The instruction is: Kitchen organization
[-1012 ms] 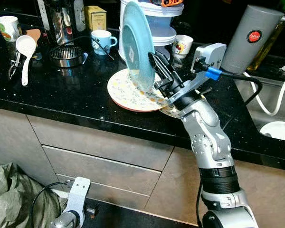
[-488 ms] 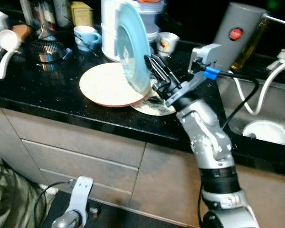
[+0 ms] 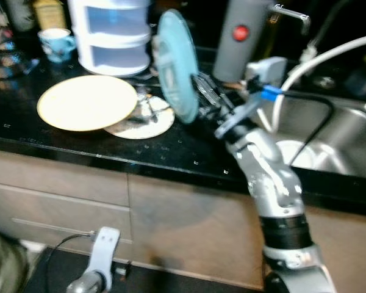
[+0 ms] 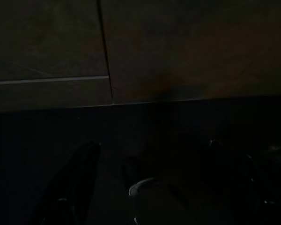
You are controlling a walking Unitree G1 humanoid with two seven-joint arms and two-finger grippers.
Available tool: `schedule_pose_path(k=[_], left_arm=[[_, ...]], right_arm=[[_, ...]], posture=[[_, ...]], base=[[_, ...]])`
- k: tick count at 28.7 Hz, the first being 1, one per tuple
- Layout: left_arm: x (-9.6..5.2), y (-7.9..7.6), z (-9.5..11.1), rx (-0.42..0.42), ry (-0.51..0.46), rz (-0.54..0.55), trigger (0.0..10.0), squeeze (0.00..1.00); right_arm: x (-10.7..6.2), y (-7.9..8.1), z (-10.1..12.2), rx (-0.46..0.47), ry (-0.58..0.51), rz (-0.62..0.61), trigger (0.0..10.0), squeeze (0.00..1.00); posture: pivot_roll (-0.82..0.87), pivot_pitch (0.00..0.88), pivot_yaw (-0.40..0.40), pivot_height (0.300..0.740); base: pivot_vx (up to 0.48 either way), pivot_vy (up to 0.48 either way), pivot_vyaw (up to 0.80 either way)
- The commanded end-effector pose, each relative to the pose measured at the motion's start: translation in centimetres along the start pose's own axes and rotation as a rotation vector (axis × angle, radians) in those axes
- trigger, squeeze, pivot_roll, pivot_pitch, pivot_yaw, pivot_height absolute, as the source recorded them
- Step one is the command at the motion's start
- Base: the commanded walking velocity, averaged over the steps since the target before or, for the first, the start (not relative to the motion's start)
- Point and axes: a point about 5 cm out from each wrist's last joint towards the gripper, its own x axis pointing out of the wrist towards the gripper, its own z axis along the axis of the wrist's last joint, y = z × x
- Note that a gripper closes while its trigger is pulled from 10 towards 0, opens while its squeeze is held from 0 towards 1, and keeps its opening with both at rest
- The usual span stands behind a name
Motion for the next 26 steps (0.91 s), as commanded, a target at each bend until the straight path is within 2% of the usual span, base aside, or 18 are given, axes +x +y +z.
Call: schedule_pose_path(k=[1,11,13,14,17,25,26], left_arm=[[0.0,-0.3,-0.4,-0.011,0.01,-0.007,10.0,0.0],[0.0,-0.3,-0.5,-0.019,0.012,0.009,10.0,0.0],[0.0,-0.3,-0.5,-0.019,0.01,0.007,10.0,0.0],[0.0,-0.3,-0.5,-0.019,0.01,0.007,10.0,0.0],[0.0,-0.4,-0.7,-0.02,0.014,0.004,10.0,0.0],[-0.1,-0.6,-0.9,-0.019,0.017,0.0,10.0,0.0],[-0.1,-0.6,-1.0,-0.021,0.018,0.0,10.0,0.0]], right_arm=[[-0.3,-0.5,0.2,-0.012,0.001,-0.014,10.0,0.0],[-0.2,-0.9,1.1,-0.016,-0.053,-0.045,10.0,0.0],[0.0,-1.5,1.3,-0.079,-0.055,-0.092,10.0,0.0],[0.0,-1.5,1.3,-0.079,-0.055,-0.092,10.0,0.0],[0.4,-2.2,0.8,-0.232,0.012,-0.146,10.0,0.0],[1.0,-3.7,0.3,-0.329,0.089,-0.214,10.0,0.0],[1.2,-4.3,0.1,-0.39,0.14,-0.221,10.0,0.0]], posture=[[0.06,0.035,-0.071,0.74],[0.06,0.035,-0.072,0.74],[0.06,0.036,-0.075,0.74],[0.06,0.036,-0.075,0.74],[0.06,0.037,-0.075,0.74],[0.06,0.044,-0.081,0.74],[0.06,0.05,-0.084,0.74]], base=[[0.0,-0.274,0.0],[0.0,0.0,0.0],[0.0,0.0,0.0],[0.0,0.0,0.0],[0.0,0.0,0.0],[0.0,0.0,0.0],[0.0,0.0,0.0]])
